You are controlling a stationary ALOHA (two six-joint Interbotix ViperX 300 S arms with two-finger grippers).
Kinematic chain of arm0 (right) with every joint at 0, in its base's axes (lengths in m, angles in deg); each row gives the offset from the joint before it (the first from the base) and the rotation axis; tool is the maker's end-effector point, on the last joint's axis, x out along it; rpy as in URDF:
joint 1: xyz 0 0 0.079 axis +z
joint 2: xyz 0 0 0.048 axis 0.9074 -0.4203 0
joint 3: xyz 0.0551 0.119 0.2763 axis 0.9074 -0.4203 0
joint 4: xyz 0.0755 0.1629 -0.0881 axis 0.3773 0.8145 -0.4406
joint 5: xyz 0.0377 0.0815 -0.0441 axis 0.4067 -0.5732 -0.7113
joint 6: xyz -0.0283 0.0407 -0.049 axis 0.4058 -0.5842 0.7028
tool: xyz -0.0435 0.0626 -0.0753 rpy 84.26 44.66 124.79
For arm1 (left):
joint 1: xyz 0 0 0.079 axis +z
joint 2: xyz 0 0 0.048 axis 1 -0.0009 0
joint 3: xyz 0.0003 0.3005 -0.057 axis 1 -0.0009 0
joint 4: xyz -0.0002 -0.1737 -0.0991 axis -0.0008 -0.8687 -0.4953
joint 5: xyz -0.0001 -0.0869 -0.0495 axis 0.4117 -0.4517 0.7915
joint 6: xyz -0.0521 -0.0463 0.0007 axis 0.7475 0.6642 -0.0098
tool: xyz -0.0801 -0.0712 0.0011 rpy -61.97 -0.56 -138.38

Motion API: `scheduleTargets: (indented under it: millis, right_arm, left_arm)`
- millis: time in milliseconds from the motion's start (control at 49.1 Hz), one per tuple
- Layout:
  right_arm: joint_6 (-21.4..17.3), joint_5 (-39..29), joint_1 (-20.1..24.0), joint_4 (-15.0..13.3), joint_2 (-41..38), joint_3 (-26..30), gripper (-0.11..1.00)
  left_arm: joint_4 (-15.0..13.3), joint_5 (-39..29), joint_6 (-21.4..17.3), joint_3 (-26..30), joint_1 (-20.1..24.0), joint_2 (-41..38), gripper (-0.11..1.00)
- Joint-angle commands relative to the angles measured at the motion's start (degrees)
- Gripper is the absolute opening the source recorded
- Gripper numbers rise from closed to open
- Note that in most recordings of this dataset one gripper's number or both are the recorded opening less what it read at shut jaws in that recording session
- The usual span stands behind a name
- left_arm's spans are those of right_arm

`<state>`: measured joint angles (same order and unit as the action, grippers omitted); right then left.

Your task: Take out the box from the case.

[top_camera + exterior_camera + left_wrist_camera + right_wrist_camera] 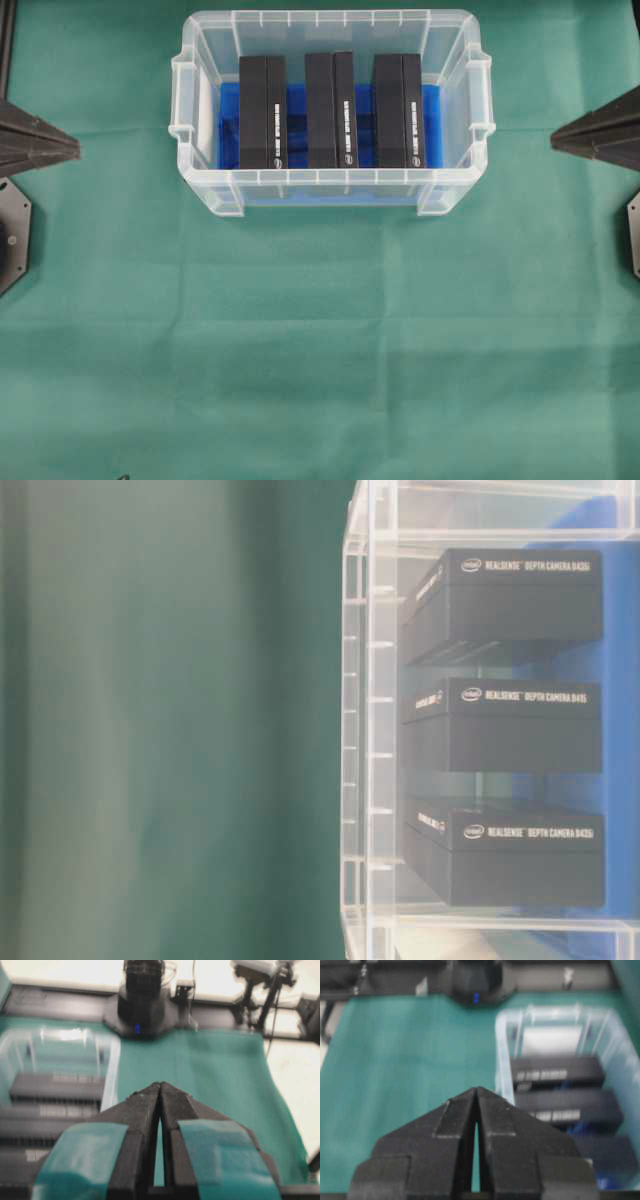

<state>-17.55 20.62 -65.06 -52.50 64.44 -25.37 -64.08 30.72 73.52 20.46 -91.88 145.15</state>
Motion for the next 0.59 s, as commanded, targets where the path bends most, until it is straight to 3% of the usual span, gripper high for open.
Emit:
scheduleTargets:
  millis: [0, 204, 366, 570]
  right_arm:
    - [-2.3, -6.2, 0.0, 0.0, -1.1, 3.7, 0.00]
    - [-8.2, -23.8, 0.1, -1.4, -6.0, 10.5, 0.00]
    - [-13.2, -38.2, 0.1, -1.8, -11.2, 15.2, 0.00]
    - [-23.1, -55.3, 0.1, -1.8, -16.9, 17.9, 0.00]
  left_arm:
    - [0.1, -6.2, 1.6, 3.4, -0.2, -0.7, 0.01]
    - [0.1, -22.6, 7.7, 9.0, -0.4, -2.3, 0.01]
    - [0.1, -34.5, 10.3, 13.0, -0.7, -5.3, 0.01]
    - [0.1, -43.9, 13.7, 15.5, -0.7, -8.3, 0.01]
